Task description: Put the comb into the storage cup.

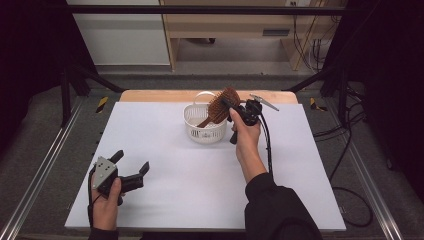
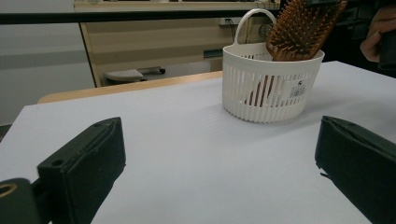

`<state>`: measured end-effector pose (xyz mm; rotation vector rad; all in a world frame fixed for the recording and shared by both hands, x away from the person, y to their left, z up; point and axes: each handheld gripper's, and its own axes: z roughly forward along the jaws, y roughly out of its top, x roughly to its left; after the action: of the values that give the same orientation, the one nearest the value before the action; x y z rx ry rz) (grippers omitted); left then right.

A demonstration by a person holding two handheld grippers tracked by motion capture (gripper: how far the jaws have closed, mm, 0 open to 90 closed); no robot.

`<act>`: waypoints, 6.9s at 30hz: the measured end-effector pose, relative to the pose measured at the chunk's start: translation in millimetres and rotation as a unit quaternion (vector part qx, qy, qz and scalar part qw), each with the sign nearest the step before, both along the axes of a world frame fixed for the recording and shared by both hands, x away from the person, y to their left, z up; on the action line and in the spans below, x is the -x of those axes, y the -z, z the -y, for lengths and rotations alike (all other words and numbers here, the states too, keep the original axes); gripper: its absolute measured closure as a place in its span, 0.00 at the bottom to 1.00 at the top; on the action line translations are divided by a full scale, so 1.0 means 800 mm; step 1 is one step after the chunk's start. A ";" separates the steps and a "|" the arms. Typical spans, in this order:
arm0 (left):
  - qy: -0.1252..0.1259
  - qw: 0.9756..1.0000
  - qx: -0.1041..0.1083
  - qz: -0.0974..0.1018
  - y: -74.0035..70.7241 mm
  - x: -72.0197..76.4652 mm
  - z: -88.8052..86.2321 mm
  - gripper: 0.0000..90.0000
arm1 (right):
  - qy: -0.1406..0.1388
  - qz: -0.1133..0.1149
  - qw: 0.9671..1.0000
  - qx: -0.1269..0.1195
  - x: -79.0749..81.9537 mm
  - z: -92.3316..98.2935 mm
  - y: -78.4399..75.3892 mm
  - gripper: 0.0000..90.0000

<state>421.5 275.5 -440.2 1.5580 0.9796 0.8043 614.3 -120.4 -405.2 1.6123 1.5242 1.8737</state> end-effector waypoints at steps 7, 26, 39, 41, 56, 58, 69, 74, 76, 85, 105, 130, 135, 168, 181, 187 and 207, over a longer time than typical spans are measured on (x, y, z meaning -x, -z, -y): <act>0.000 1.000 0.000 0.000 0.000 0.000 0.000 0.02 | 0.003 -0.007 1.000 -0.006 -0.002 0.004 0.004 0.52; 0.003 1.000 -0.002 -0.002 0.000 0.000 0.001 0.02 | 0.001 -0.015 1.000 -0.003 -0.004 0.010 0.009 0.49; 0.002 1.000 -0.002 -0.001 0.000 0.000 0.001 0.02 | -0.006 -0.019 1.000 0.005 -0.005 0.009 0.011 0.47; 0.002 1.000 -0.002 -0.002 0.000 0.000 0.001 0.02 | -0.008 -0.020 1.000 0.004 -0.005 0.009 0.011 0.47; 0.003 1.000 -0.002 -0.002 0.001 0.000 0.002 0.02 | -0.003 -0.013 0.999 0.052 -0.003 0.016 0.008 0.34; 0.003 1.000 -0.003 -0.002 0.001 0.000 0.002 0.02 | 0.002 -0.004 0.998 0.064 -0.002 0.017 0.005 0.33; 0.003 1.000 -0.002 -0.002 0.001 0.000 0.002 0.02 | 0.017 0.018 0.994 0.111 0.003 0.019 -0.004 0.21; 0.002 1.000 -0.002 -0.002 0.001 -0.001 0.002 0.02 | 0.029 0.020 0.989 0.144 0.004 0.017 -0.006 0.14; 0.002 1.000 -0.003 -0.002 0.001 0.000 0.001 0.02 | 0.036 0.022 0.985 0.168 0.005 0.016 -0.010 0.13; 0.004 1.000 -0.003 -0.001 0.001 -0.001 0.002 0.02 | 0.042 0.051 0.978 0.200 0.015 0.022 -0.025 0.12; 0.013 1.000 0.001 0.017 -0.003 0.001 0.005 0.01 | 0.001 0.066 0.975 0.212 0.042 0.035 -0.051 0.13; 0.003 1.000 0.000 0.031 -0.010 0.010 -0.001 0.01 | -0.019 0.104 0.967 0.233 0.074 0.051 -0.070 0.06; -0.004 0.999 0.002 0.037 -0.015 0.017 -0.005 0.01 | -0.015 0.121 0.966 0.228 0.080 0.061 -0.075 0.04; -0.011 0.999 0.019 0.029 -0.007 0.034 -0.047 0.01 | 0.014 0.160 0.956 0.245 0.156 0.145 -0.061 0.04; -0.010 0.999 0.025 0.034 -0.008 0.036 -0.048 0.01 | 0.014 0.157 0.955 0.250 0.177 0.156 -0.051 0.04; -0.004 0.999 0.027 0.036 -0.008 0.036 -0.047 0.01 | 0.021 0.159 0.955 0.250 0.187 0.168 -0.047 0.04; -0.001 0.999 0.026 0.040 -0.008 0.036 -0.048 0.01 | 0.022 0.154 0.954 0.256 0.205 0.184 -0.035 0.04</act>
<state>392.5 313.6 -433.5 1.4697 0.9375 0.8308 450.6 -267.2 -377.5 1.0578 1.6347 1.4519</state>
